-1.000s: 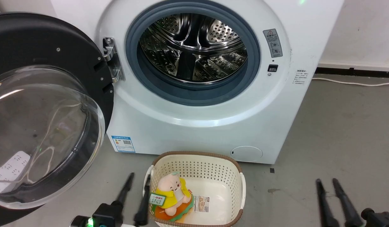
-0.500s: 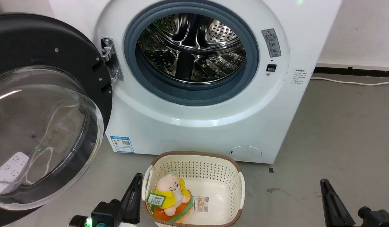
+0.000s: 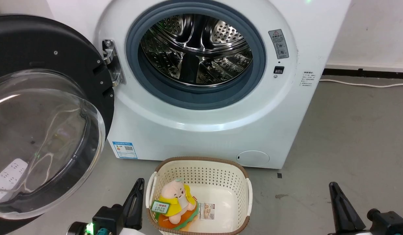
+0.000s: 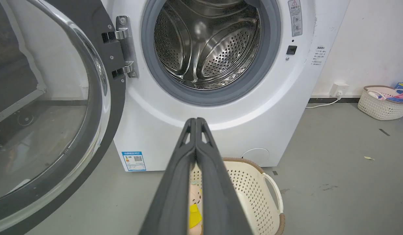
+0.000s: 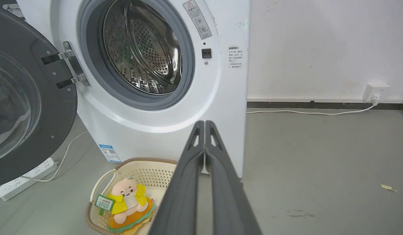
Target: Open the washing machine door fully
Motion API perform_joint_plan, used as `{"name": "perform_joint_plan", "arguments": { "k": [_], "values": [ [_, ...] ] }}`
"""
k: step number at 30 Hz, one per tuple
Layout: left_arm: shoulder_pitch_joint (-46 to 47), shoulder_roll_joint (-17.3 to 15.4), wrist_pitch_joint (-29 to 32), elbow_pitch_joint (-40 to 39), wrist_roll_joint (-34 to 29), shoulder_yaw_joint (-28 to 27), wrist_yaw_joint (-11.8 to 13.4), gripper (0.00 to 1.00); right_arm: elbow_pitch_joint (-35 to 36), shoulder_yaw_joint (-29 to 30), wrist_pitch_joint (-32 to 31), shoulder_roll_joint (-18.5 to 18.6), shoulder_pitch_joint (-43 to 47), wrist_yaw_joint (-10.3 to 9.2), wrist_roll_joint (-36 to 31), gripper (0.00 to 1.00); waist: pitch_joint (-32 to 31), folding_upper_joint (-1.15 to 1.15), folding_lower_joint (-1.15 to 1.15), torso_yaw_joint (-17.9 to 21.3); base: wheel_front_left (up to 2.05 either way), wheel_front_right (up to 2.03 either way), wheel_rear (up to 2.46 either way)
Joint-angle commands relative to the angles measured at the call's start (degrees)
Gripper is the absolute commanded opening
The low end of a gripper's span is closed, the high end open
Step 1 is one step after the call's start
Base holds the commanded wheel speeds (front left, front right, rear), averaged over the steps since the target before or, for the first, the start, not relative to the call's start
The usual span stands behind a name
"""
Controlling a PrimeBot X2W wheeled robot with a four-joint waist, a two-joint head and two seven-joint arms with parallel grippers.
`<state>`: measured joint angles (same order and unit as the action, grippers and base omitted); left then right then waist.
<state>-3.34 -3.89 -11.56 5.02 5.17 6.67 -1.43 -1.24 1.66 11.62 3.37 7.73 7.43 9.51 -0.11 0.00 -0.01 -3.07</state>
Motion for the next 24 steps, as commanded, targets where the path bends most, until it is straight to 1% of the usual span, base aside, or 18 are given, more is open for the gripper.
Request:
{"name": "perform_joint_plan", "arguments": {
  "k": [1,24],
  "values": [
    [0.68,0.25,0.36,-0.47,-0.41,-0.27,0.26,0.0,0.24,-0.04,-0.36,-0.11,-0.8,0.01,-0.58,0.0,0.0,0.0,0.0,0.04,0.0,0.0,0.0],
    [1.32,0.43,3.05,-1.56,-1.55,-1.81,0.54,0.0,0.48,-0.43,-3.06,-0.2,-2.46,0.02,-2.72,0.0,0.03,0.0,0.0,0.77,0.0,0.0,0.0]
  ]
}}
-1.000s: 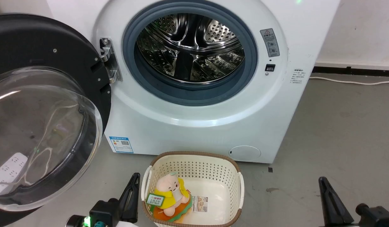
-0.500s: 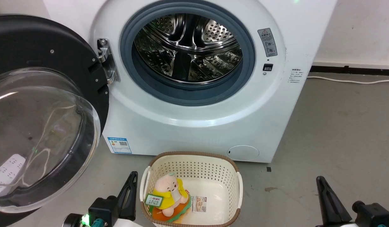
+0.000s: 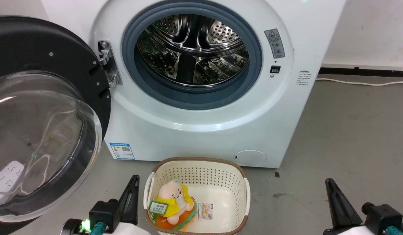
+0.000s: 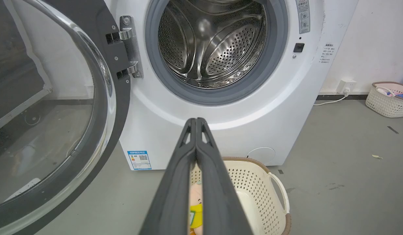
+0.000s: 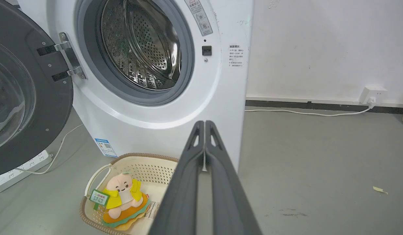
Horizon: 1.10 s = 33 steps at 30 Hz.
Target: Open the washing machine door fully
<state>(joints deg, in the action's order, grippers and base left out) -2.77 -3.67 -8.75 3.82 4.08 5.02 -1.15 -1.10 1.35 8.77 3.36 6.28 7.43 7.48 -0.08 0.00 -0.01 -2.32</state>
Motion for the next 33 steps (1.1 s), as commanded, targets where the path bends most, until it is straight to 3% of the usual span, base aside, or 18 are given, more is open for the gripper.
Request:
{"name": "perform_joint_plan", "arguments": {
  "k": [1,33],
  "values": [
    [0.78,0.22,0.35,-0.41,-0.51,-0.22,0.27,0.0,0.36,-0.13,-0.34,-0.2,-1.09,0.02,-0.78,0.0,0.0,0.0,0.0,0.05,0.0,0.0,0.0],
    [1.66,0.48,4.1,-1.93,-2.1,-2.36,0.66,0.0,0.69,-0.67,-4.1,-0.32,-3.4,0.04,-3.77,0.0,0.04,0.0,0.01,1.06,0.0,0.0,0.0]
  ]
}}
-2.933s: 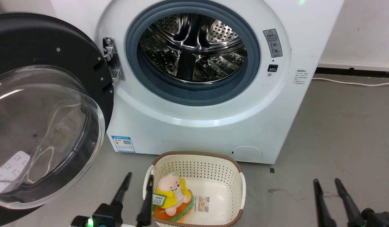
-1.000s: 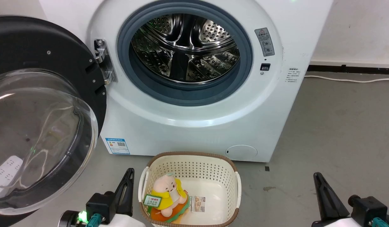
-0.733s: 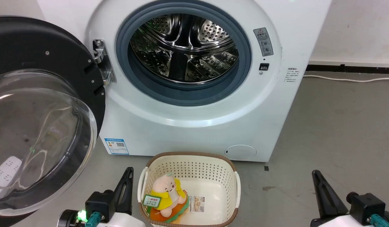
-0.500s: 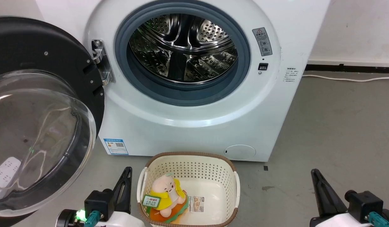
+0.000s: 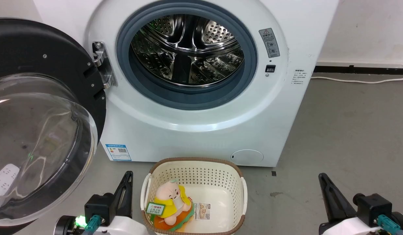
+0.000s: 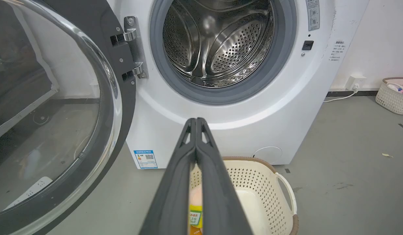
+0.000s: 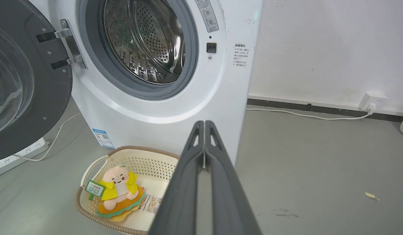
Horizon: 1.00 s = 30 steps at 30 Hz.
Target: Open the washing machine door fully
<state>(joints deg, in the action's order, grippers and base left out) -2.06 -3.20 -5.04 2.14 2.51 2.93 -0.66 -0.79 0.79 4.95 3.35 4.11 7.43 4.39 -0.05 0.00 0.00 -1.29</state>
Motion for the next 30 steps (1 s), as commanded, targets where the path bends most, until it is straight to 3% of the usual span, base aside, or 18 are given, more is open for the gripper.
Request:
{"name": "perform_joint_plan", "arguments": {
  "k": [1,30],
  "values": [
    [0.99,0.01,0.5,-0.3,-0.58,-0.34,0.19,0.0,0.38,-0.13,-0.39,-0.32,-1.3,0.04,-0.77,0.0,0.0,0.0,0.0,0.06,0.0,0.0,0.0],
    [1.88,0.27,4.25,-1.82,-2.17,-2.48,0.58,0.0,0.72,-0.67,-4.15,-0.44,-3.62,0.05,-3.76,0.0,0.04,0.0,0.0,1.07,0.0,0.0,0.0]
  ]
}}
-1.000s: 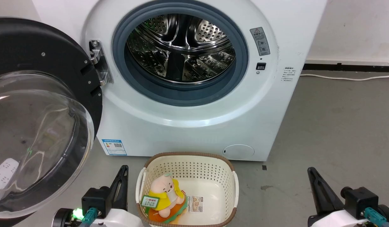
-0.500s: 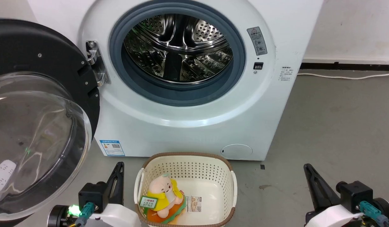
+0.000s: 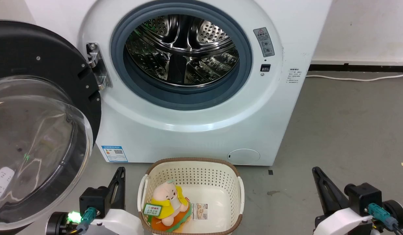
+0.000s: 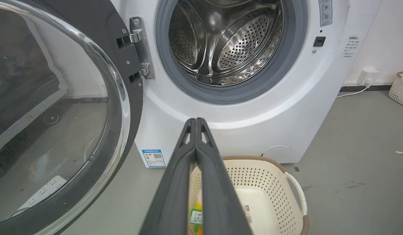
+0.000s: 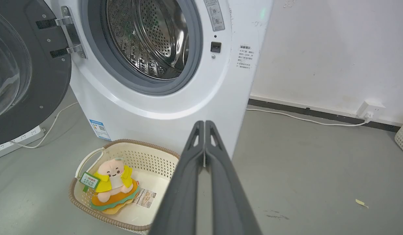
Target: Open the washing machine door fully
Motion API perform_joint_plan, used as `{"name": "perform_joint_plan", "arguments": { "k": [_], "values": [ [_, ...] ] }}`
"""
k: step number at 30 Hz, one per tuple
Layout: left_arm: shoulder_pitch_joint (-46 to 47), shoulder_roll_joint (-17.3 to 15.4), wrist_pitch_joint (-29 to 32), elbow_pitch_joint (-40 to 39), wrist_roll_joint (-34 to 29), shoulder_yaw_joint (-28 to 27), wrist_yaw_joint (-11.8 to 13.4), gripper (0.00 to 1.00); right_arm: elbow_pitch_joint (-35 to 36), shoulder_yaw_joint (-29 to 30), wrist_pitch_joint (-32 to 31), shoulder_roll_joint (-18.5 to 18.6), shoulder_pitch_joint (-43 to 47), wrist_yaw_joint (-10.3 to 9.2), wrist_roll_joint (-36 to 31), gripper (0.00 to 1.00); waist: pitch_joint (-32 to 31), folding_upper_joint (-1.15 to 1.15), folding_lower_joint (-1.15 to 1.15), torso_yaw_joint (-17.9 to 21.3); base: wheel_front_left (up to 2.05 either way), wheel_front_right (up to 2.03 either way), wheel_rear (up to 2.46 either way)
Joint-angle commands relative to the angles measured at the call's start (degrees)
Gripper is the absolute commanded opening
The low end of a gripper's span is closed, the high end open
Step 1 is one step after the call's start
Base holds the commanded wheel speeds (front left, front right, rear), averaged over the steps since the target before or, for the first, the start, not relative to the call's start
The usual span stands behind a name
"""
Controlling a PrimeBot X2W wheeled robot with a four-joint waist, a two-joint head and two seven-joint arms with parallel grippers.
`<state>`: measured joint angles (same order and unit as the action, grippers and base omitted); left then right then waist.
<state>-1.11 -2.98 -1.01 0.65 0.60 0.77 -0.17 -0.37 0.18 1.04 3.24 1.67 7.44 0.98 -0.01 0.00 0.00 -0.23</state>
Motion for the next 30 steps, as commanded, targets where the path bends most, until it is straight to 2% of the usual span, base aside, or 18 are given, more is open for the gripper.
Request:
{"name": "perform_joint_plan", "arguments": {
  "k": [1,30],
  "values": [
    [0.95,0.06,0.33,-0.38,-0.31,-0.39,0.1,0.0,0.31,-0.08,-0.36,-0.34,-1.26,0.04,-0.45,0.0,0.0,0.0,0.0,0.04,0.0,0.0,0.0],
    [1.11,0.11,1.01,-0.65,-0.6,-0.77,0.17,0.0,0.37,-0.18,-1.04,-0.36,-1.67,0.05,-0.98,0.0,0.01,0.0,0.0,0.23,0.0,0.0,0.0]
  ]
}}
